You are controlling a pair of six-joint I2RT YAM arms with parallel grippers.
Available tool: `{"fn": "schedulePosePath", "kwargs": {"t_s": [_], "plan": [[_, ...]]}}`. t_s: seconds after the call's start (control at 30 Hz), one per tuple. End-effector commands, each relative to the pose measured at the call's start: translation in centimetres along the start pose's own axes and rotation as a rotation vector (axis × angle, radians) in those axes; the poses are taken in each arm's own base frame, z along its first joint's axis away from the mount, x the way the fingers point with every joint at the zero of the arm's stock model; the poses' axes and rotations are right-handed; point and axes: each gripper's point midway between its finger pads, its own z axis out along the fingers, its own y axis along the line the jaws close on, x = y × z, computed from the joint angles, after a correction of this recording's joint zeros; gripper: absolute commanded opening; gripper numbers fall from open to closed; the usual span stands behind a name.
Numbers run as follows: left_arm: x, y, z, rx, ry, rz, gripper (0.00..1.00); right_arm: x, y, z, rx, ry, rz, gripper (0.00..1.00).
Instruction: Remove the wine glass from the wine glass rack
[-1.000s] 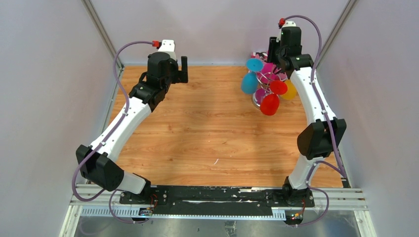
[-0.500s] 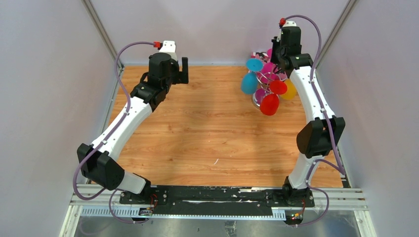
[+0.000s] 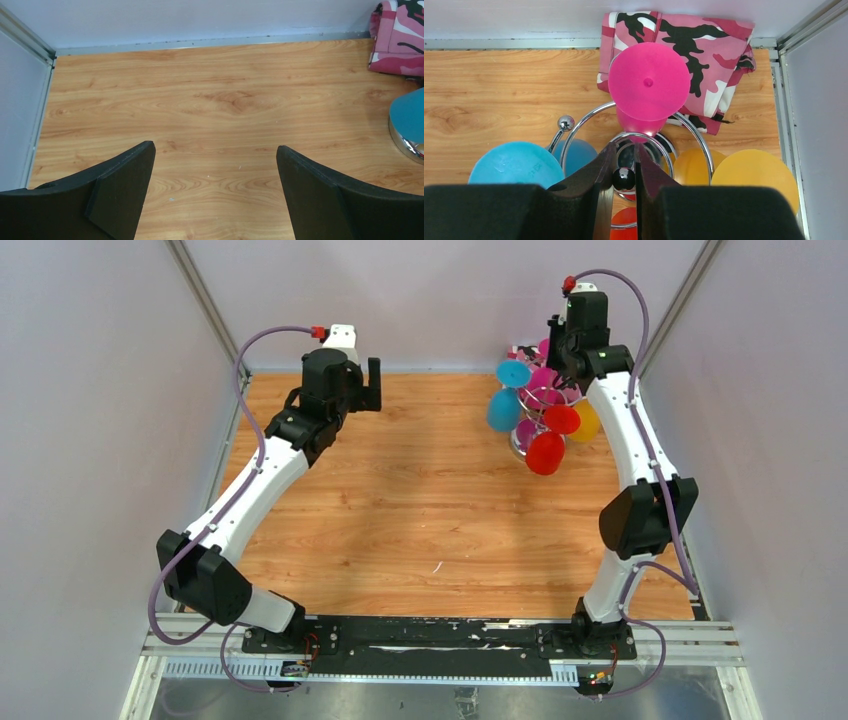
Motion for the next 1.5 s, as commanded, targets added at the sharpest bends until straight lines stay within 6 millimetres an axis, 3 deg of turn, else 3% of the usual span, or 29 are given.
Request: {"fn": "schedulePosePath", "kwargs": {"t_s": [0.0, 0.23, 0.4, 0.8, 1.0, 1.47], "plan": [[-1.4, 0.6, -0.6, -0.022, -0.052, -0.022, 0.97, -3.6, 2.2, -2.2, -0.054, -0.095, 0.001, 0.0], [-1.5, 1.1, -0.9, -0.042, -0.059, -0.021, 0.97, -4.7, 3.1, -3.1, -0.077, -0.124, 0.003, 0.0], [-1.6, 1.3, -1.0, -0.051, -0.063, -0.022, 0.97, -5.7, 4.7, -3.7, -0.115, -0.137, -0.01, 0.0], [-1.9, 2.7, -2.1, -0.085, -0.081, -0.035, 0.98, -6.5, 12.2, -5.9, -0.233, -0.171, -0.077, 0.0], [-1.9, 3.6, -2.7, -0.097, -0.088, -0.046, 0.98, -6.8, 15.0, -7.1, -0.274, -0.188, -0.101, 0.0], [-2.2, 4.9, -4.4, -0.116, -0.117, -0.078, 0.98, -5.2, 22.0, -9.5, -0.399, -0.173, -0.157, 0.0]]}}
